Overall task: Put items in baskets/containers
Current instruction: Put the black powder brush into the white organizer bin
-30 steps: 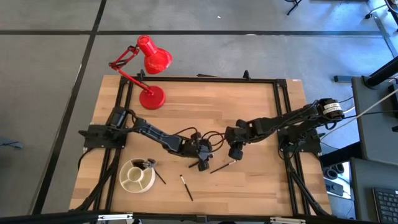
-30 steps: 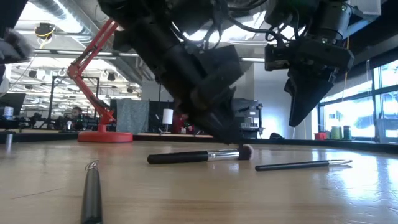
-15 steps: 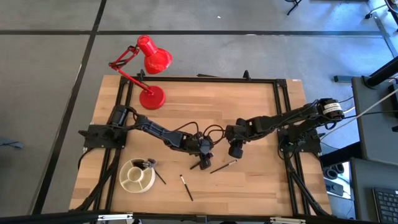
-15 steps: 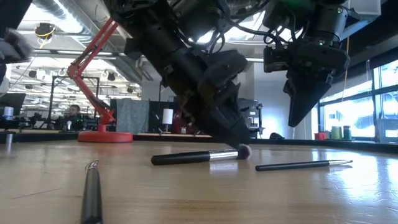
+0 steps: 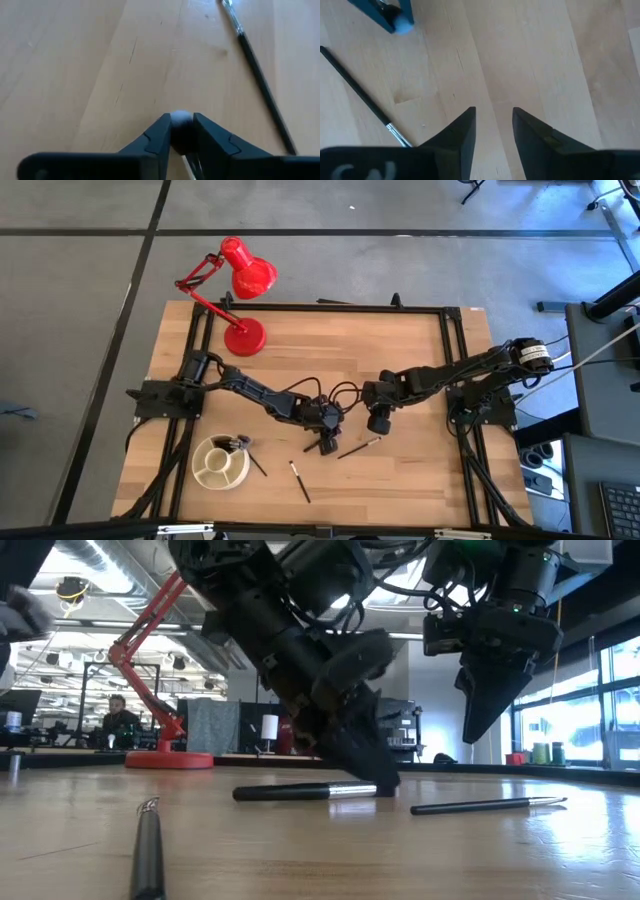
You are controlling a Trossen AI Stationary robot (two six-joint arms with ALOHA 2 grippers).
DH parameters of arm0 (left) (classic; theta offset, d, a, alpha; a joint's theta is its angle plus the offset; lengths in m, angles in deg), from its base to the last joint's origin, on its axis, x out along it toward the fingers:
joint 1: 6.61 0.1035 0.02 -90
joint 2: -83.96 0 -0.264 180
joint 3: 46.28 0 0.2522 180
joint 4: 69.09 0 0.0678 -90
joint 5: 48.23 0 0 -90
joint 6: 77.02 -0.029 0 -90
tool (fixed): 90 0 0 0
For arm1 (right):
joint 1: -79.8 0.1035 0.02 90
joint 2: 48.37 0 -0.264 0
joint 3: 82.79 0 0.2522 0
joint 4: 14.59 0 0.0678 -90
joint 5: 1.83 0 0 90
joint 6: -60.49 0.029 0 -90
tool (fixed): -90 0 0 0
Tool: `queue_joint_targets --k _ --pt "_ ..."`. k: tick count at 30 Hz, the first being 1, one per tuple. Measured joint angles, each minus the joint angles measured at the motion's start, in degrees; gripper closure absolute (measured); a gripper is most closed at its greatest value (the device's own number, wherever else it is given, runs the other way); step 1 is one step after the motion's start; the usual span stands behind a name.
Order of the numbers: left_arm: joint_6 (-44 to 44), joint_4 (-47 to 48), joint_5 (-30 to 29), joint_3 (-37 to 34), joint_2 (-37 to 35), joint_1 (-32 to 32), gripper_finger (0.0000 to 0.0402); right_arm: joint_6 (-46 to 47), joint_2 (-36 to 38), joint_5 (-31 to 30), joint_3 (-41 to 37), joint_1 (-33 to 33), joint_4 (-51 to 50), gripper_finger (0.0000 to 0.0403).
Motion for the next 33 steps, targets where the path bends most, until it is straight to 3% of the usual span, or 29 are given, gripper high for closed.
queue_joint_targets --k 9,12,17,21,26,29,33 --pt "-2.0 1.7 -1.1 -0.1 -2.1 -0.1 0.0392 -1.5 0.0 -0.1 0.0 -0.3 1.5 0.0275" --pt "-1.7 8.0 -4.0 -0.1 -6.0 -0.8 0.0394 -1.7 0.0 -1.3 0.0 -0.3 1.7 0.0275" --pt "4.5 26.1 -18.0 -0.1 -16.4 -5.3 0.0395 -2.4 0.0 -7.9 -0.6 -0.3 1.8 0.0275" --pt "16.7 40.6 -35.7 -0.1 -26.0 -12.5 0.0396 -2.8 0.0 -12.4 -2.6 -0.3 4.7 0.0275" --pt "33.2 57.8 -57.3 -0.4 -32.4 -24.4 0.0396 -3.1 0.0 -12.7 -6.4 -0.5 11.4 0.0275" --pt "41.5 66.2 -62.4 -0.9 -33.0 -30.0 0.0396 -3.1 0.0 -12.0 -8.0 -0.8 13.1 0.0275" --pt "48.4 74.7 -63.4 -1.0 -33.0 -35.6 0.0395 -3.1 0.0 -12.0 -9.4 -1.4 13.1 0.0275"
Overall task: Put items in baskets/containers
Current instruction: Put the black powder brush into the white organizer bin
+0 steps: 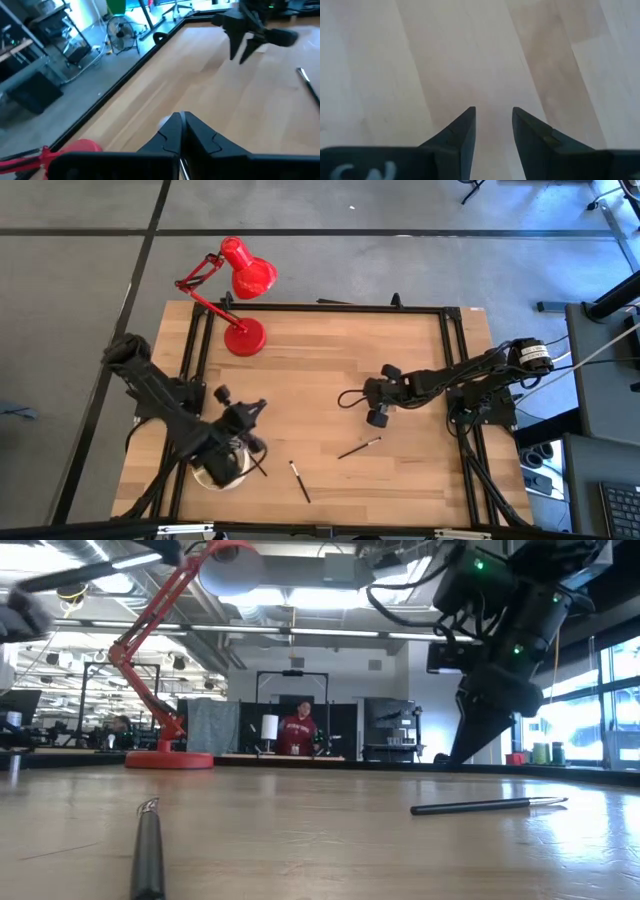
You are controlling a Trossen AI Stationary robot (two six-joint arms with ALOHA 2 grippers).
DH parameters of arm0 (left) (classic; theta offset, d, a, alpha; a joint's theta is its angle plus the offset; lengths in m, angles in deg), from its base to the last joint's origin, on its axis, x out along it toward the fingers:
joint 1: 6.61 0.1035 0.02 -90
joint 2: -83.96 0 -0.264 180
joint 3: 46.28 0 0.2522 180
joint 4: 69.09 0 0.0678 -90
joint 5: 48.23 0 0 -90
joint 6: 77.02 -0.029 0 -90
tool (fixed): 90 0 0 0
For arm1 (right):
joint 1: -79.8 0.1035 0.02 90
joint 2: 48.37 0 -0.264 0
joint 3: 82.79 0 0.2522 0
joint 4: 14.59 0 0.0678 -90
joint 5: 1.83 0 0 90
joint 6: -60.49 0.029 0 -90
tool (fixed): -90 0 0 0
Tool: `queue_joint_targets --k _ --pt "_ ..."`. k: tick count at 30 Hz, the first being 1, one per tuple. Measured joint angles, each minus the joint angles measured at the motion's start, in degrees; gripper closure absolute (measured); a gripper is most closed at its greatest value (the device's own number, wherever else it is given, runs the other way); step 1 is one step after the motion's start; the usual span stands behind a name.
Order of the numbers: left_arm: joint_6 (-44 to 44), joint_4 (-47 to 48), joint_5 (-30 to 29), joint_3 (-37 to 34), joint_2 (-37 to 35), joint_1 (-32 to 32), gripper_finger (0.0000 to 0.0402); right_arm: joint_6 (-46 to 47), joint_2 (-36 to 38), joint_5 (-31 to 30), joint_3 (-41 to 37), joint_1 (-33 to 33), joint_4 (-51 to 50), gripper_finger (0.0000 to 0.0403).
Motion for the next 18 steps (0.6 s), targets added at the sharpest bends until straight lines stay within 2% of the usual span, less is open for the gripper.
queue_joint_targets --k 7,12,18 --pt "11.0 10.2 -7.2 -0.2 0.0 -8.1 0.0394 0.2 0.0 0.0 -0.3 -1.3 1.6 0.0275" --pt "16.0 10.0 -10.7 -5.4 -0.1 -12.8 0.0395 -0.1 0.0 0.0 -0.3 -1.5 4.7 0.0275" --pt "22.9 8.1 -11.3 -13.5 -0.1 -17.1 0.0392 -0.4 0.0 0.0 -0.3 -1.5 4.8 0.0275"
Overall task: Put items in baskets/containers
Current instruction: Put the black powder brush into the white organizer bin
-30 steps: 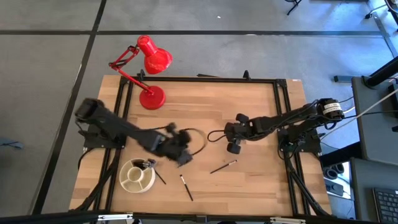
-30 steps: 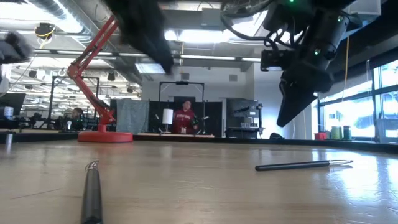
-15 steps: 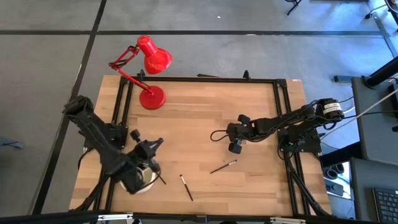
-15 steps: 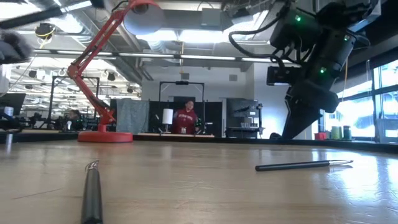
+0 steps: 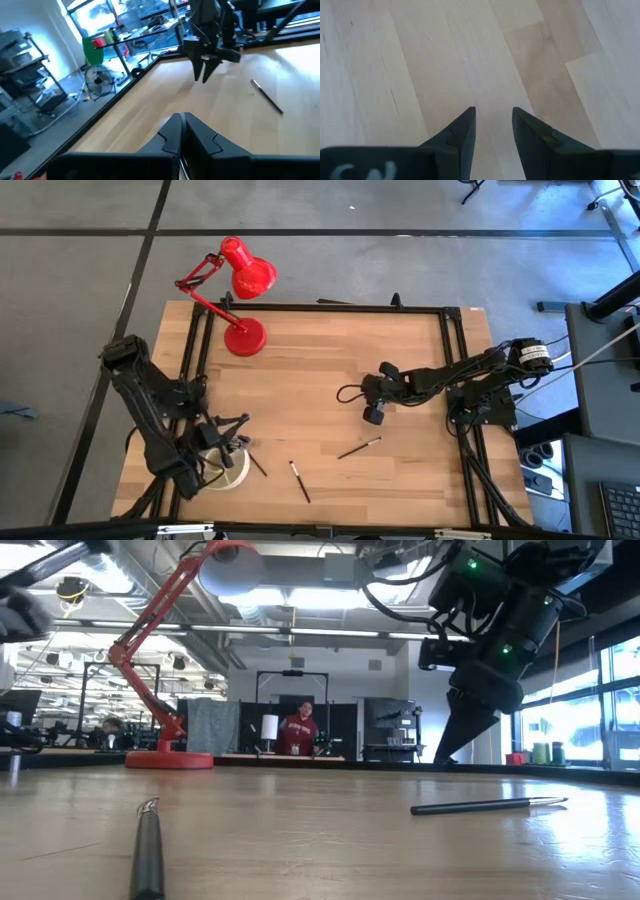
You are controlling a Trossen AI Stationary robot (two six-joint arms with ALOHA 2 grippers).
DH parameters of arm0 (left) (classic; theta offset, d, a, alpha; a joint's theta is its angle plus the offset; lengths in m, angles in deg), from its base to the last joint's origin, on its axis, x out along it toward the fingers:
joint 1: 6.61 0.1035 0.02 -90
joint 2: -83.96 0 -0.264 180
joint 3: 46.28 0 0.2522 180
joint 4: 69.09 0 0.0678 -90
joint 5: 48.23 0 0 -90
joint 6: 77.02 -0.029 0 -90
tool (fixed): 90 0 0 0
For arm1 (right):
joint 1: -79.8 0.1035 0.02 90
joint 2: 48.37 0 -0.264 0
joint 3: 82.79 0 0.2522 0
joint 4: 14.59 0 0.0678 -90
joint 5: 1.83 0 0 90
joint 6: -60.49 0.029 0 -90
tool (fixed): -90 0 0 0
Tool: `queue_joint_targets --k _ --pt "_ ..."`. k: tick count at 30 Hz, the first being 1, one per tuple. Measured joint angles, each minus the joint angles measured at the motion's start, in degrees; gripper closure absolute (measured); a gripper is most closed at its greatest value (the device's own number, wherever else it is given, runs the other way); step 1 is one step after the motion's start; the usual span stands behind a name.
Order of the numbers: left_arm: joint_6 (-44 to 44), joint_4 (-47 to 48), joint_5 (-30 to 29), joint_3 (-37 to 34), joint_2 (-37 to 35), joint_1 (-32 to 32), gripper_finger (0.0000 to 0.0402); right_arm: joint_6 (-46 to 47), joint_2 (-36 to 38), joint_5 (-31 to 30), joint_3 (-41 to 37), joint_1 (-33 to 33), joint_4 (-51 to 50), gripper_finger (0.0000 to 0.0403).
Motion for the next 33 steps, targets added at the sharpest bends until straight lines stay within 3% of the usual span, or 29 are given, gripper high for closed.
queue_joint_targets --k 5,9,19,25,33 --pt "5.1 -1.2 -0.6 -4.0 0.0 -1.7 0.0393 0.2 0.0 0.0 0.0 0.0 0.0 0.0275" --pt "4.0 -5.3 0.0 -5.3 0.0 -3.3 0.0392 0.3 0.0 0.1 0.0 0.0 0.1 0.0275" --pt "0.6 -10.8 9.7 -5.4 0.0 -5.0 0.0381 0.3 0.0 0.2 0.0 -0.1 0.1 0.0275" --pt "0.7 -10.6 10.3 -5.2 0.0 -5.0 0.0343 0.3 0.0 1.7 0.0 -0.1 0.1 0.0275" --pt "0.7 -5.4 23.7 2.6 0.0 -1.6 0.0269 0.9 0.0 5.1 0.0 -0.1 3.5 0.0275"
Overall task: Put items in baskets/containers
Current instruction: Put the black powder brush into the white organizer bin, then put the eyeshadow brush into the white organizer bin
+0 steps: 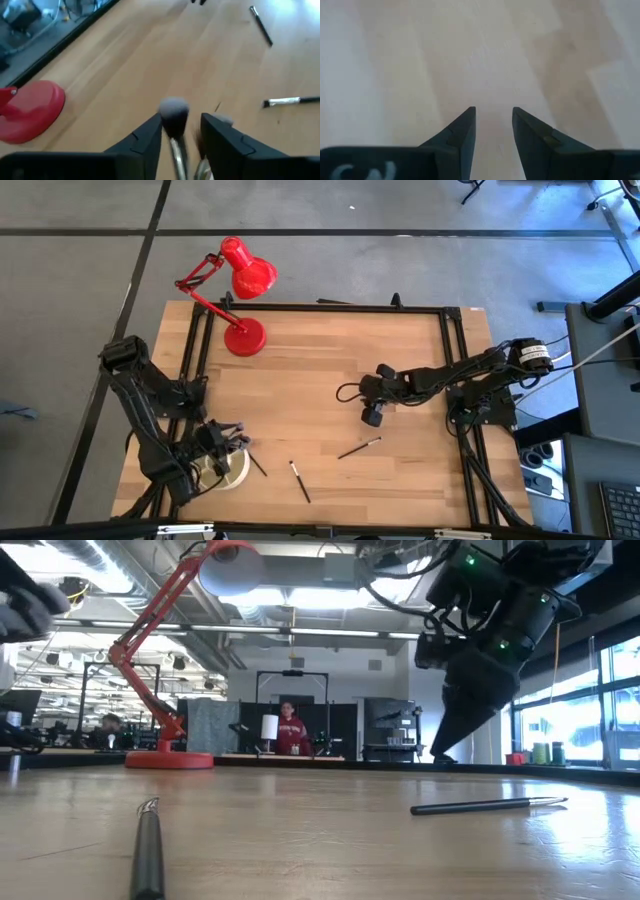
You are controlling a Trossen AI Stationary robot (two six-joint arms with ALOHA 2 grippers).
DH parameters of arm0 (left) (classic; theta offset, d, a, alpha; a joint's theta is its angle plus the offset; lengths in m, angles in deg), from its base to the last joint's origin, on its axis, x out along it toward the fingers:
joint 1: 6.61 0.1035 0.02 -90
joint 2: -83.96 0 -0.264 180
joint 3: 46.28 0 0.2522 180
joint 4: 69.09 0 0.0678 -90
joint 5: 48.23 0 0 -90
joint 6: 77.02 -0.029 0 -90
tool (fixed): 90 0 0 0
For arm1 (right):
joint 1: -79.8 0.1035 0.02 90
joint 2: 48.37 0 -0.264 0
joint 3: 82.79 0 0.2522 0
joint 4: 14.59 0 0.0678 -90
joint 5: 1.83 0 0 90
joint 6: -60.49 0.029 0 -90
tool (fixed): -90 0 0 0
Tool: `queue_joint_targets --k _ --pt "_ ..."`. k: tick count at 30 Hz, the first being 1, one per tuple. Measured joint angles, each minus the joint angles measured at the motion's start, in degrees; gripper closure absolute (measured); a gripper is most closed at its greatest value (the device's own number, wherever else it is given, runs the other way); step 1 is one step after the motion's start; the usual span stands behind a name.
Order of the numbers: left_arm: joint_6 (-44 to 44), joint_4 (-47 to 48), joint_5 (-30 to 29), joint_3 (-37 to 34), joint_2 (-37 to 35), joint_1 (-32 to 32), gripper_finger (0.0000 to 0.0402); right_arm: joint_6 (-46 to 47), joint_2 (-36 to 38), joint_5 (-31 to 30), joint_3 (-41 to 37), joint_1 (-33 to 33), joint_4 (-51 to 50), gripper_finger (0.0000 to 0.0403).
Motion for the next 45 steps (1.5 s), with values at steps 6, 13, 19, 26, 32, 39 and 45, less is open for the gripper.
queue_joint_targets --k 6,13,19,26,32,39,45 --pt "-5.2 -2.0 -4.4 6.3 0.0 6.3 0.0244 -0.6 0.0 10.2 0.0 0.0 6.2 0.0275" --pt "-49.3 -33.2 6.5 6.3 3.0 18.6 0.0245 -3.2 0.0 12.9 0.0 0.6 6.7 0.0275" --pt "-75.8 -55.1 33.6 6.3 6.7 29.3 0.0259 -3.1 0.0 12.0 0.0 0.6 6.6 0.0275" --pt "-89.4 -55.2 51.6 6.3 11.3 37.4 0.0278 -3.2 0.0 12.0 0.0 0.6 5.9 0.0275" --pt "-96.8 -53.5 57.6 6.2 16.7 40.0 0.0272 -3.4 0.0 11.9 0.0 0.6 2.6 0.0275" --pt "-103.1 -54.1 58.4 6.2 21.5 40.4 0.0266 -3.4 0.0 10.1 0.0 0.6 0.3 0.0275" --pt "-103.6 -53.9 64.0 6.3 22.6 40.1 0.0278 -3.3 0.0 9.8 0.0 0.6 -0.3 0.0275"
